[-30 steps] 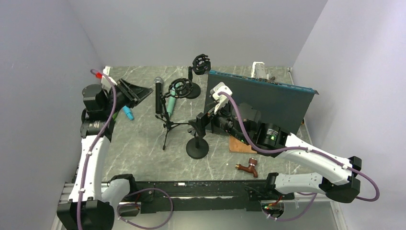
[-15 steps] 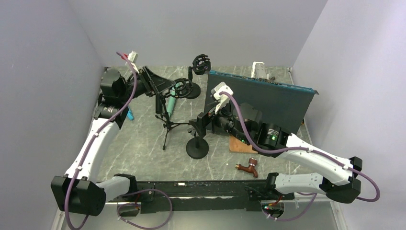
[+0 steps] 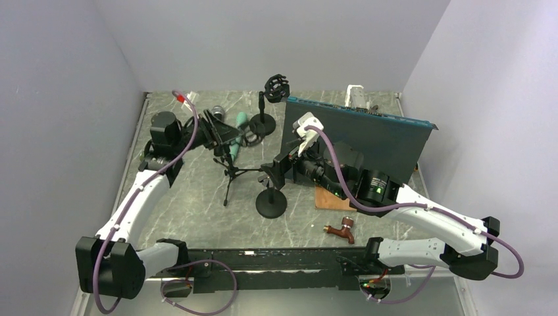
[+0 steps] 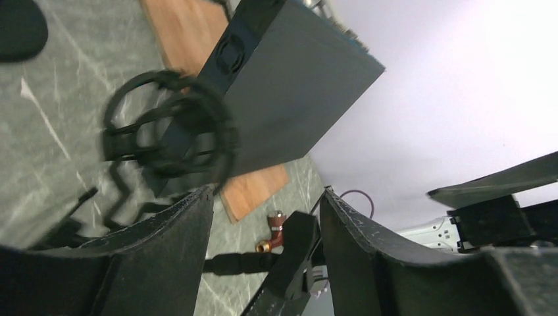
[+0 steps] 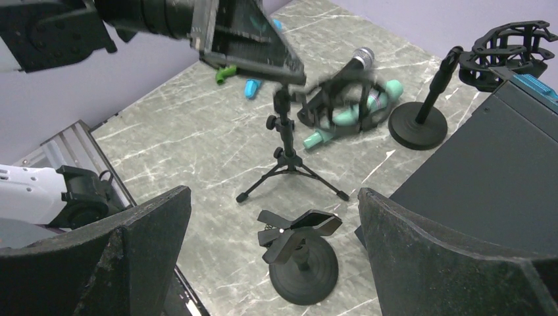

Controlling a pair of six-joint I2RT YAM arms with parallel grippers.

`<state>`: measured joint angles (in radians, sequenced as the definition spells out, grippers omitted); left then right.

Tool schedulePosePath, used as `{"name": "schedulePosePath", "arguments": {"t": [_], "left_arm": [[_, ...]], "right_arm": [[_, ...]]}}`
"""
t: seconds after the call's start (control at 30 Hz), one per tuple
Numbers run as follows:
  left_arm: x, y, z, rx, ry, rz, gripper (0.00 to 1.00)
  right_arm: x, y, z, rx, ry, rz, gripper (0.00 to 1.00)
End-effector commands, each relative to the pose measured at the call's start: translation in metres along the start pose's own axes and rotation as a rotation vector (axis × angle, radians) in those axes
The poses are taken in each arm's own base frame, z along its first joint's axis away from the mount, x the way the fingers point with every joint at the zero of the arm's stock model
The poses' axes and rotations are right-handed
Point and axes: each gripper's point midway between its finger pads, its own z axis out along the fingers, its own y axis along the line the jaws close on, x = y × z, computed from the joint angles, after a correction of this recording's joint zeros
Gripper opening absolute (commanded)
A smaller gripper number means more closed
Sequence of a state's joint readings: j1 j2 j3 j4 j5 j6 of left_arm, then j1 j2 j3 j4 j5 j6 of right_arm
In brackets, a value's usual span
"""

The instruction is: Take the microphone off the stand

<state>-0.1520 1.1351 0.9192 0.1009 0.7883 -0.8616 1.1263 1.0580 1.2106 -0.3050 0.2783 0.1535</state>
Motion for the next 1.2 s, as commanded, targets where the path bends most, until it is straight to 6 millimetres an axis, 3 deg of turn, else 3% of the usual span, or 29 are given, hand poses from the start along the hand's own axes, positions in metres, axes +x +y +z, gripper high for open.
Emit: {"name": "schedulePosePath", "arguments": {"t": [0.0, 0.17, 0.3, 0.57, 0.73, 0.93, 1.17], "left_arm": [[0.018, 0.015, -0.005, -0.022, 0.008, 0.018, 0.64], [0.032, 0.036, -0.008, -0.085, 0.021, 0.014, 0.64], [0.036, 0.038, -0.01, -0.089, 0.026, 0.02, 0.64], [0.021, 0.015, -0.019, -0.095, 0.005, 0.097, 0.65], [0.013, -0.018, -0.03, -0.067, -0.013, 0.159, 0.65], [-0.004, -0.069, -0.042, -0.04, -0.065, 0.323, 0.65], [-0.045, -0.11, -0.073, -0.083, -0.259, 0.501, 0.67]], "right_arm": [[-0.015, 0.0, -0.004, -0.003, -0.053, 0.027, 1.0], [-0.014, 0.003, -0.002, -0.013, -0.049, 0.03, 1.0], [-0.014, 0.002, -0.003, -0.011, -0.048, 0.033, 1.0], [-0.016, 0.002, -0.004, -0.01, -0.048, 0.04, 1.0], [-0.024, -0.011, -0.013, 0.052, -0.055, 0.037, 1.0], [-0.036, -0.059, -0.045, 0.302, -0.104, 0.096, 1.0], [-0.055, -0.13, -0.119, 0.675, -0.207, 0.128, 1.0]]}}
